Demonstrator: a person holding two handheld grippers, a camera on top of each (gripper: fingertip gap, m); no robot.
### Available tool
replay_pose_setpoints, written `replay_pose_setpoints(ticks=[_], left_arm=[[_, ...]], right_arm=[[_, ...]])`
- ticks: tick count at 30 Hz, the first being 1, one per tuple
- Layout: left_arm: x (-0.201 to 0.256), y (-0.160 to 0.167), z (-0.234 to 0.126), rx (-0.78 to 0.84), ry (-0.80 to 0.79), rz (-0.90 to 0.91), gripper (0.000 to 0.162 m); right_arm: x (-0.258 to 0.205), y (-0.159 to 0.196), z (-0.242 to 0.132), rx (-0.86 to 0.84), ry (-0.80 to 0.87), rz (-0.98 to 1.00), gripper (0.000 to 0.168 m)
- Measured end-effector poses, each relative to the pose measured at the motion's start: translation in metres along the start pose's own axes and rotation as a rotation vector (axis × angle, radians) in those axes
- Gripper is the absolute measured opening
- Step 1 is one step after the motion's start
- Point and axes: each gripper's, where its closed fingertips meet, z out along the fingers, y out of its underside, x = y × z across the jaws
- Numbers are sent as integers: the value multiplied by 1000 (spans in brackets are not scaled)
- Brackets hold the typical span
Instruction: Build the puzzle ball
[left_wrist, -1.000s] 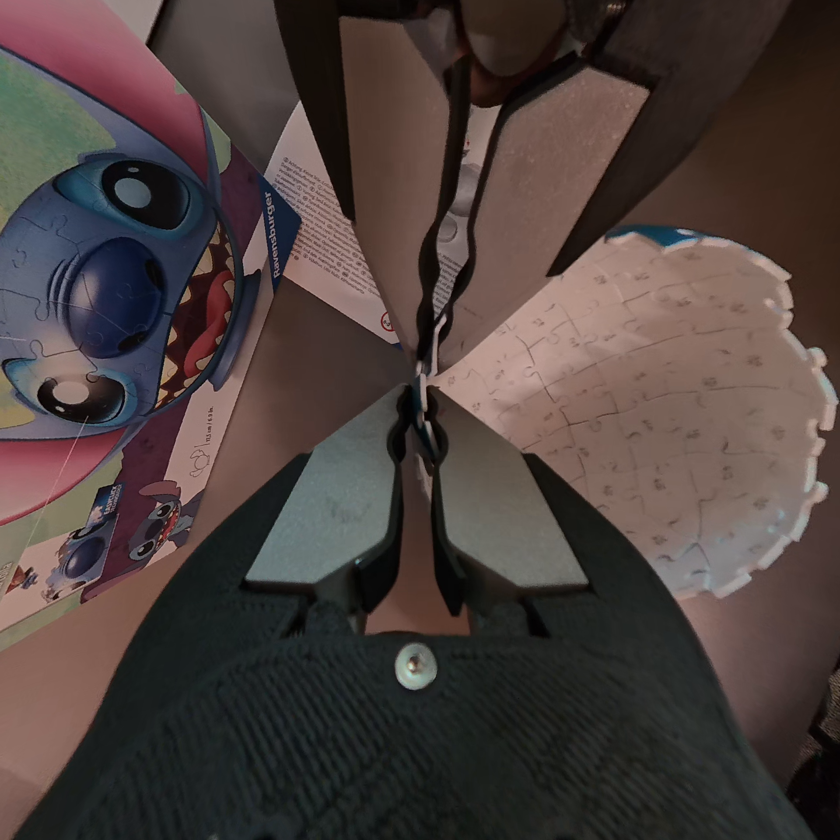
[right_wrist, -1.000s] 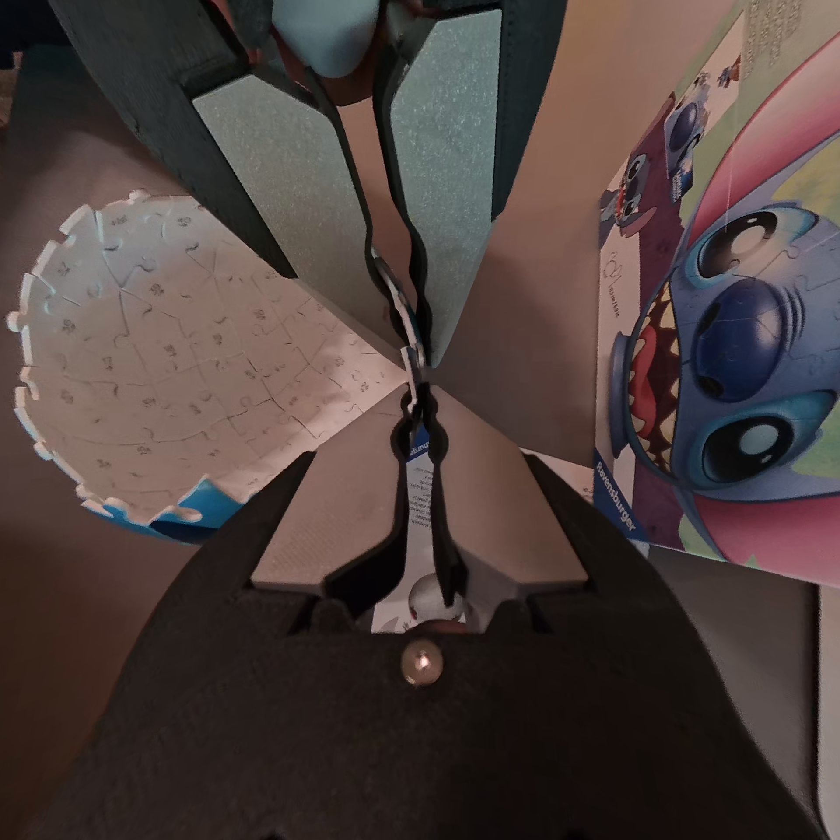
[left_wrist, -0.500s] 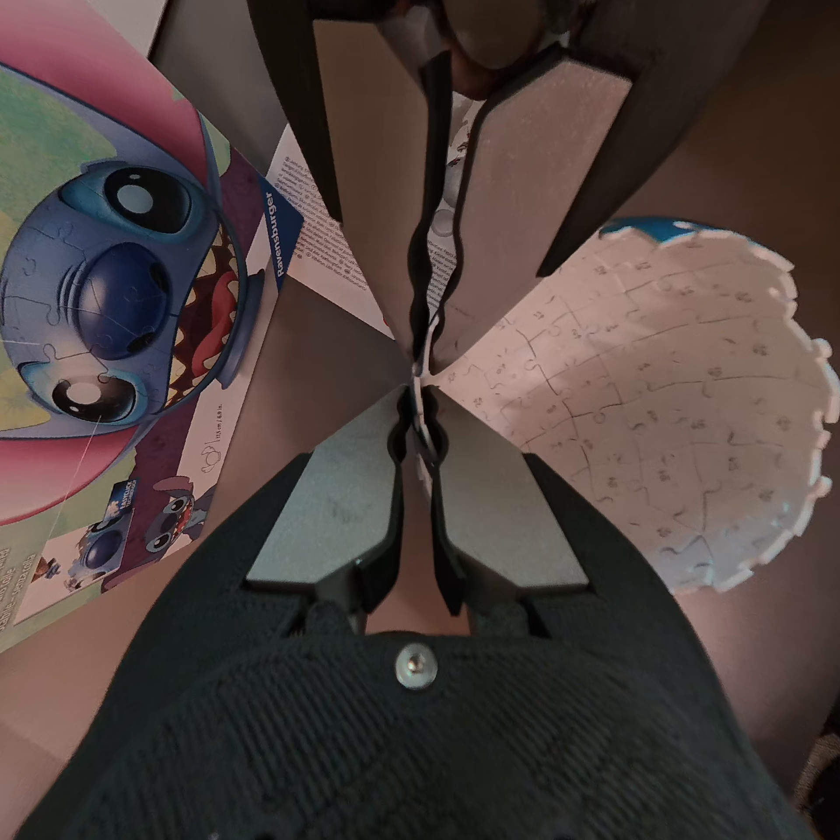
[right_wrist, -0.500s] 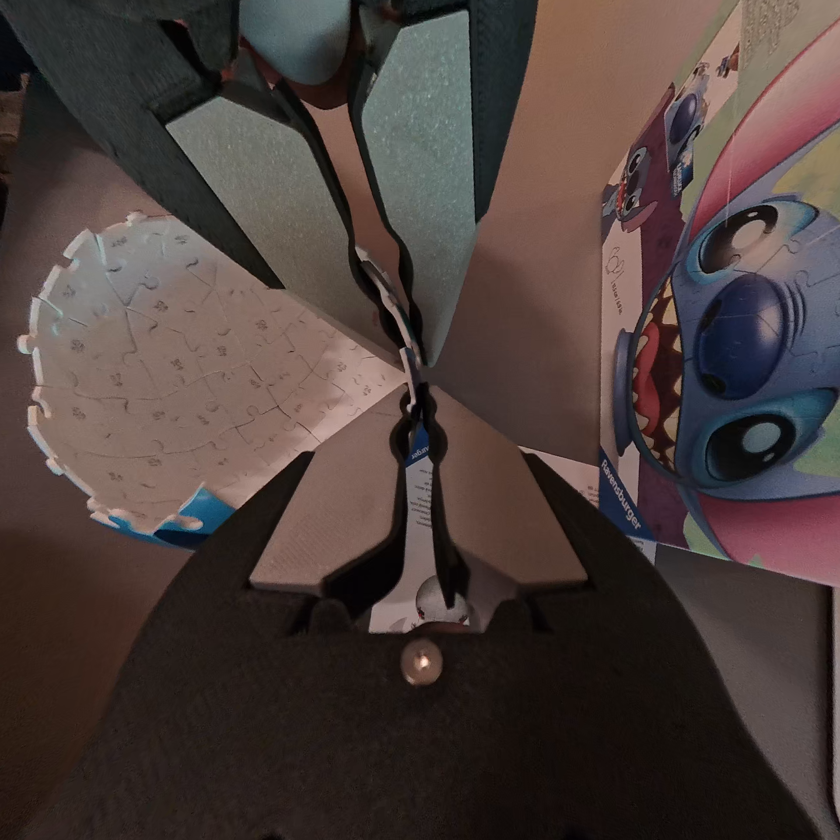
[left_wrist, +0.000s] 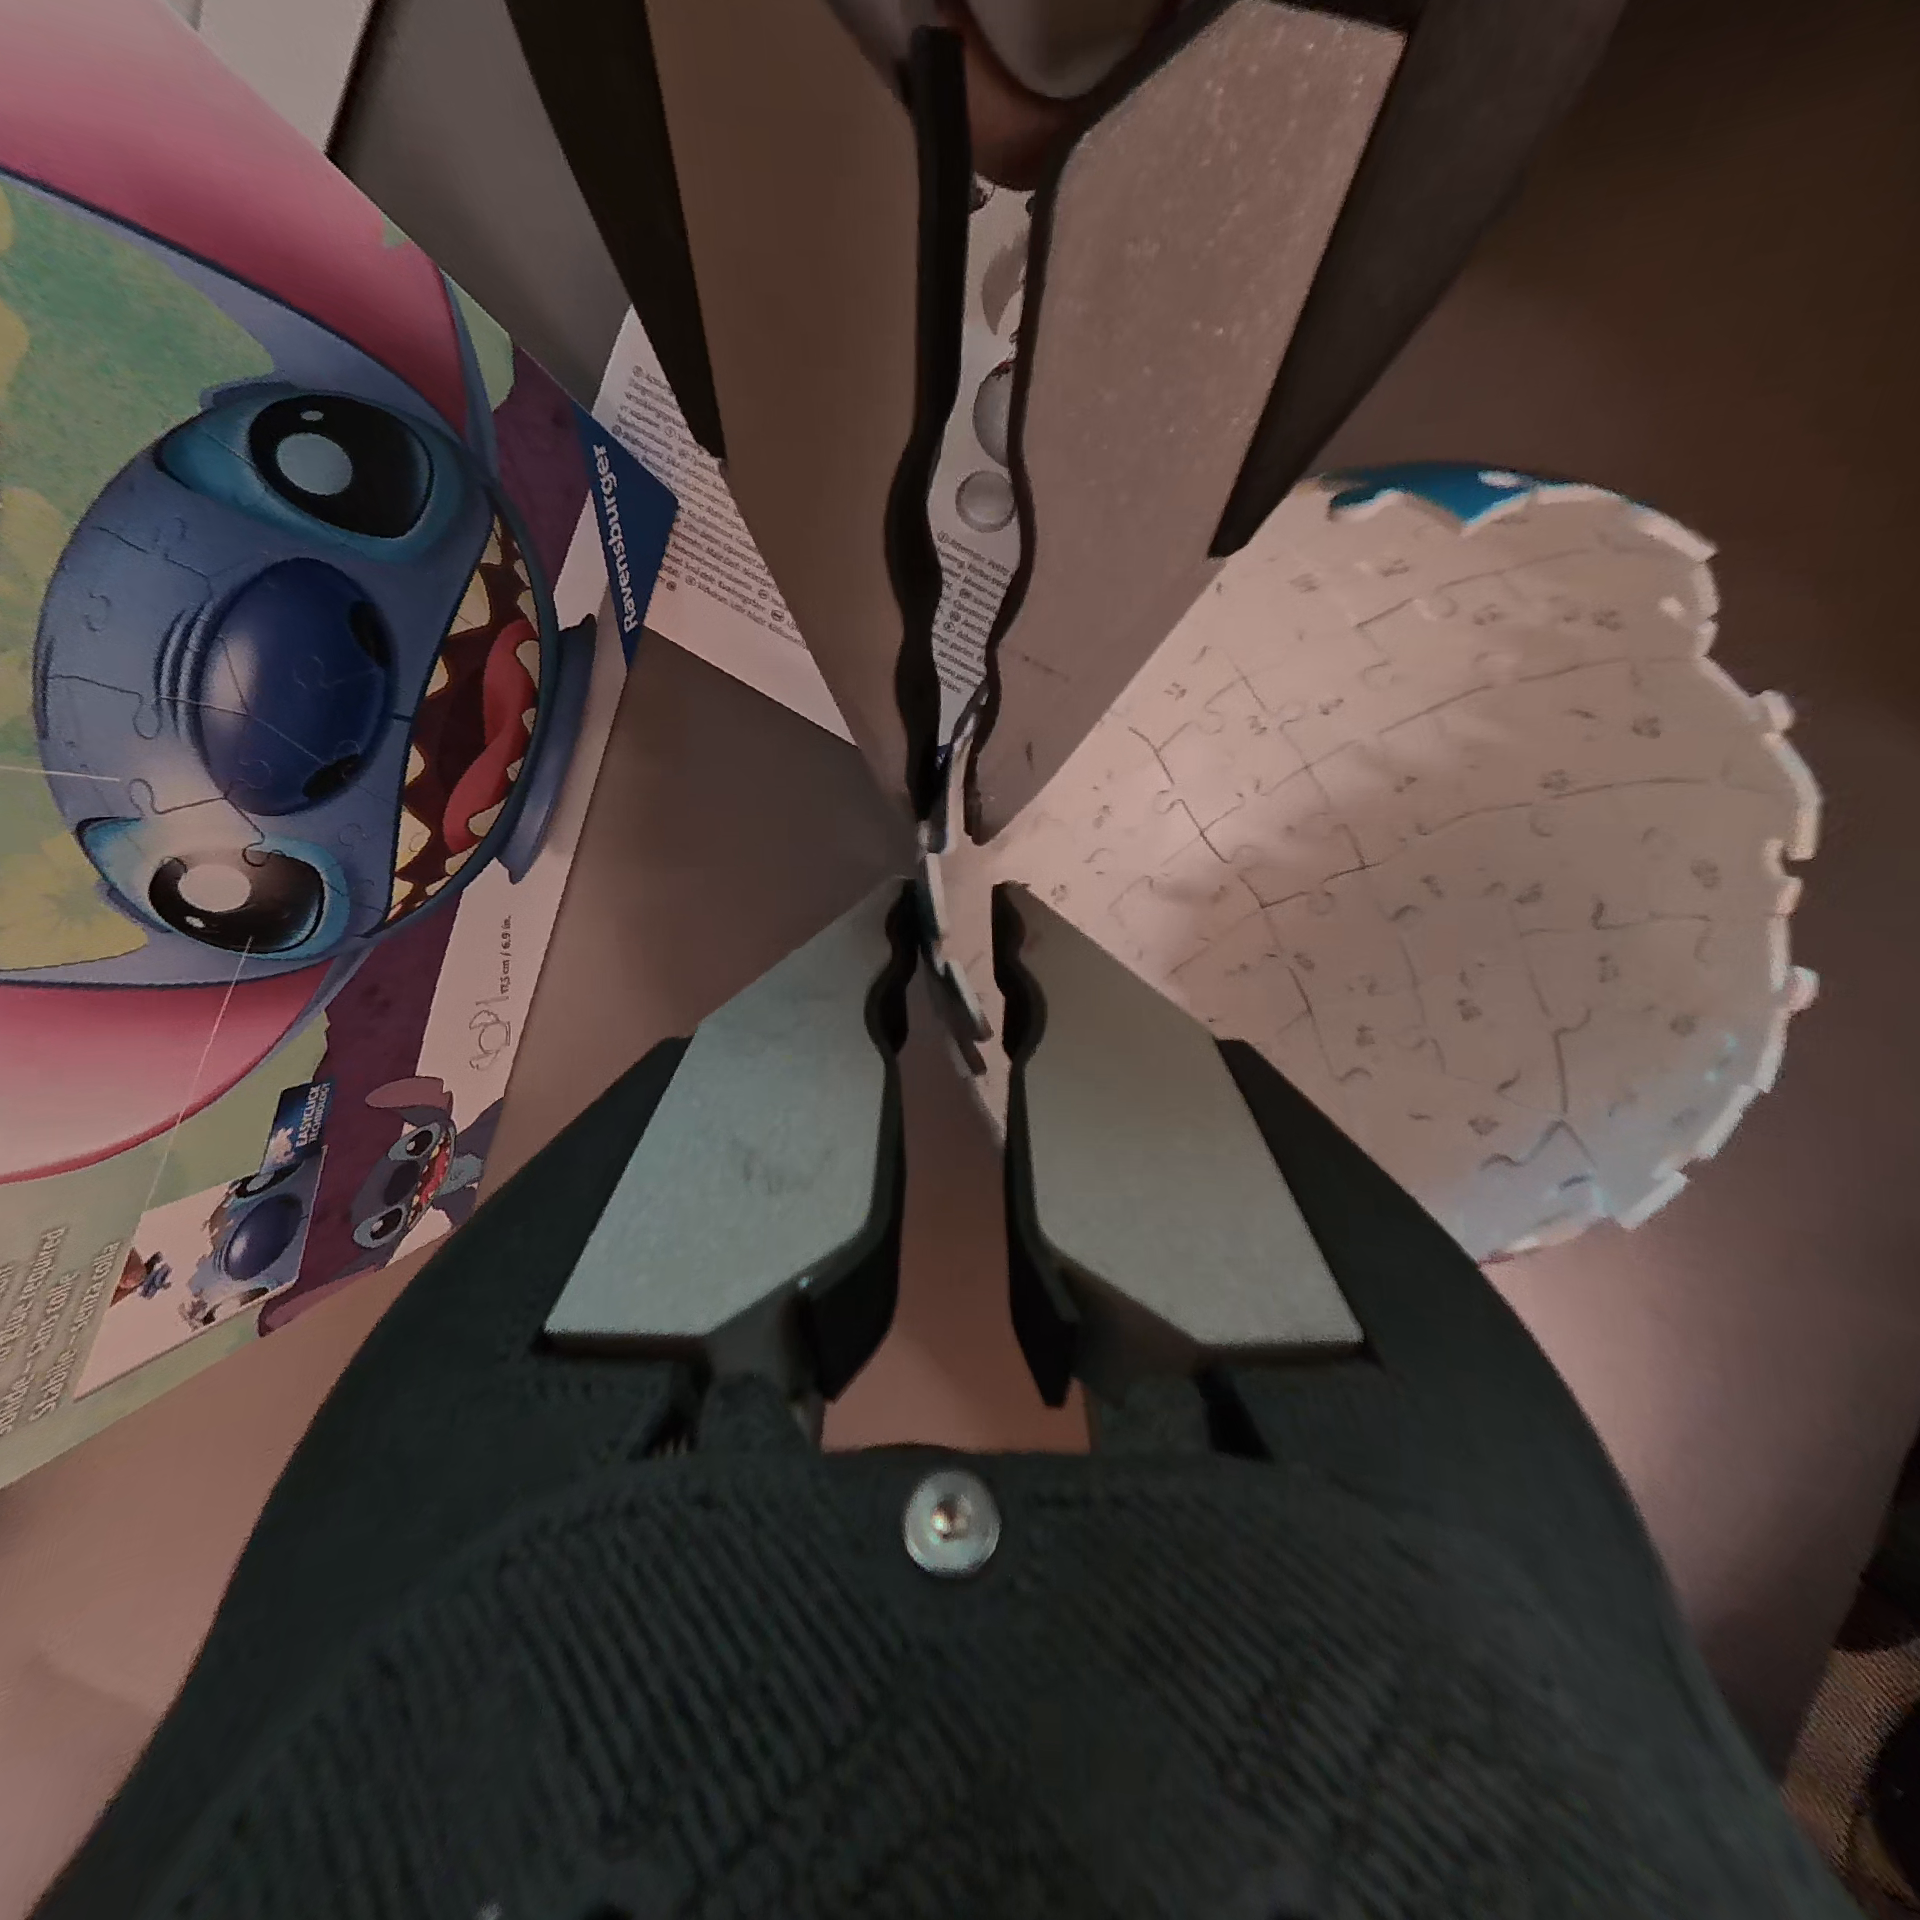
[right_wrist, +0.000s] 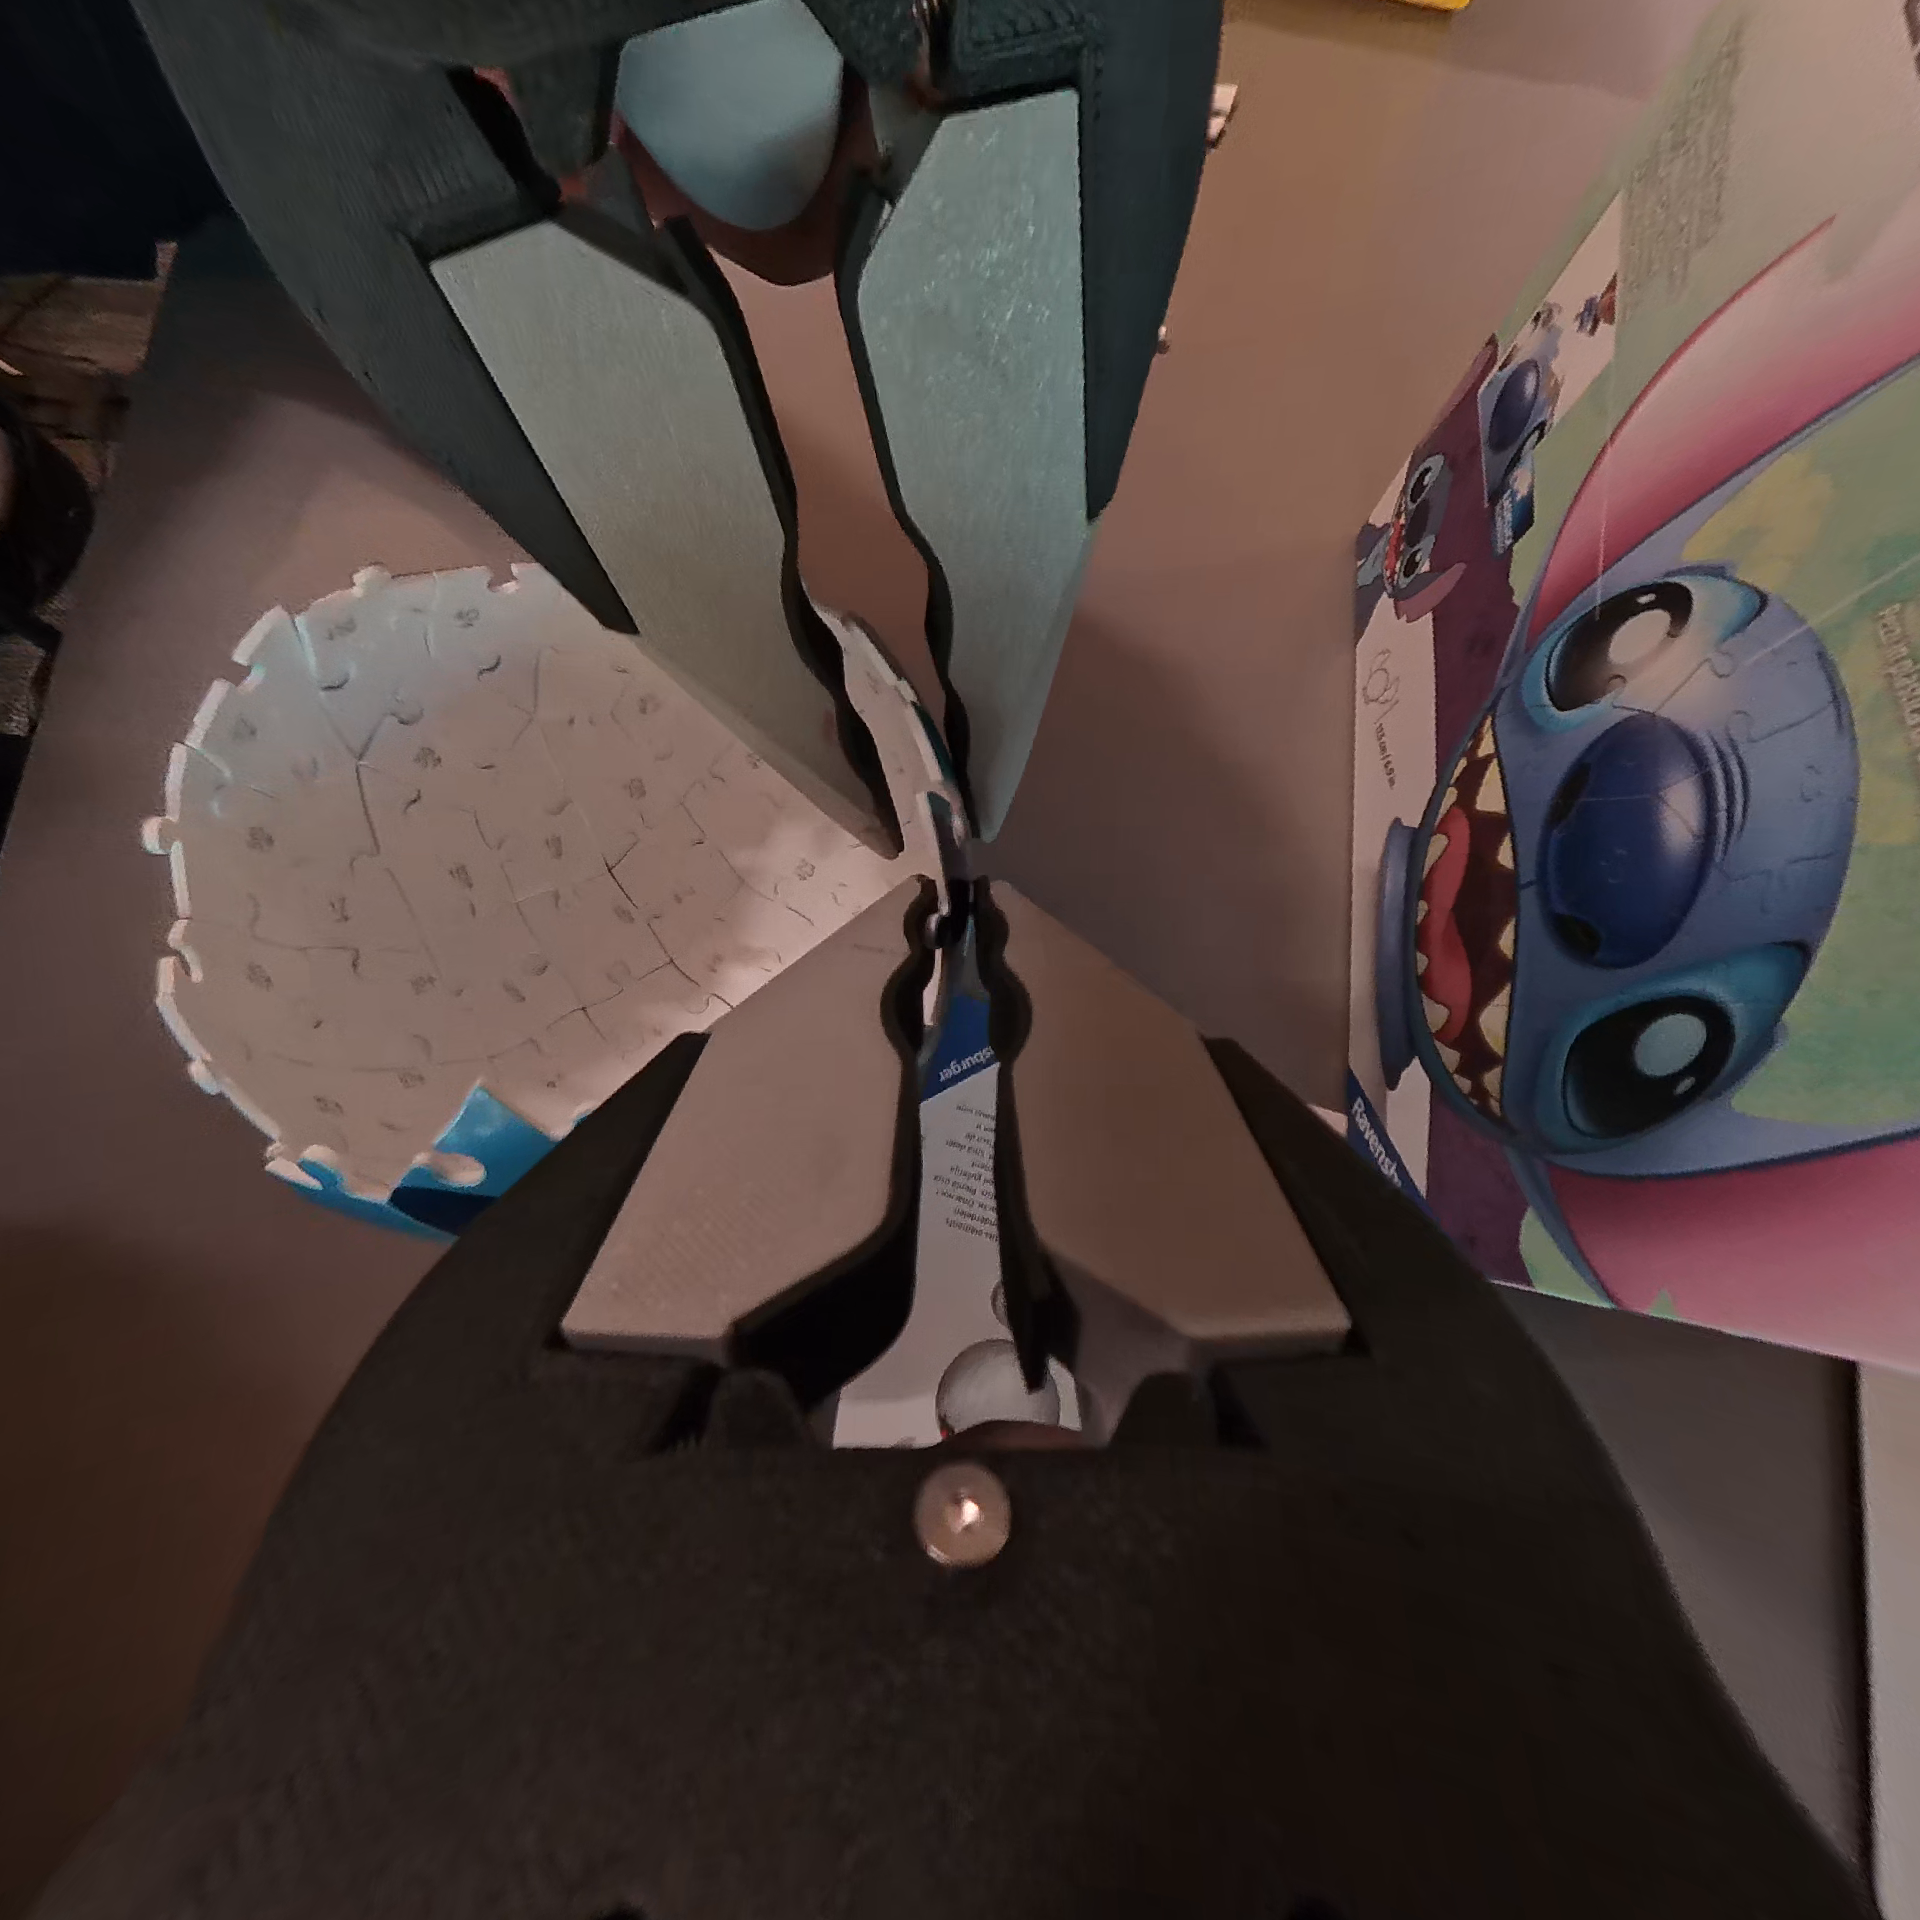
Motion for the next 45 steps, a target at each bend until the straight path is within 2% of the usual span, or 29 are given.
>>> replay_pose_setpoints(ticks=[10,20,24,30,40,45], left_arm=[[-6,-3,-3,12,-56,15,0],[-6,-4,-3,-9,-97,43,0],[-6,-4,-3,-19,-117,61,1],[-6,-3,-3,-45,-156,94,1],[-5,-2,1,-56,-143,91,3],[-4,-3,2,-48,-134,81,4]], right_arm=[[7,-1,-3,-8,72,-73,13],[3,-8,-5,18,65,-90,10],[-1,-11,-3,32,69,-135,2],[0,-11,-3,16,92,-189,1],[0,-7,0,-30,1,-128,0],[-1,-7,0,5,-32,-91,0]])
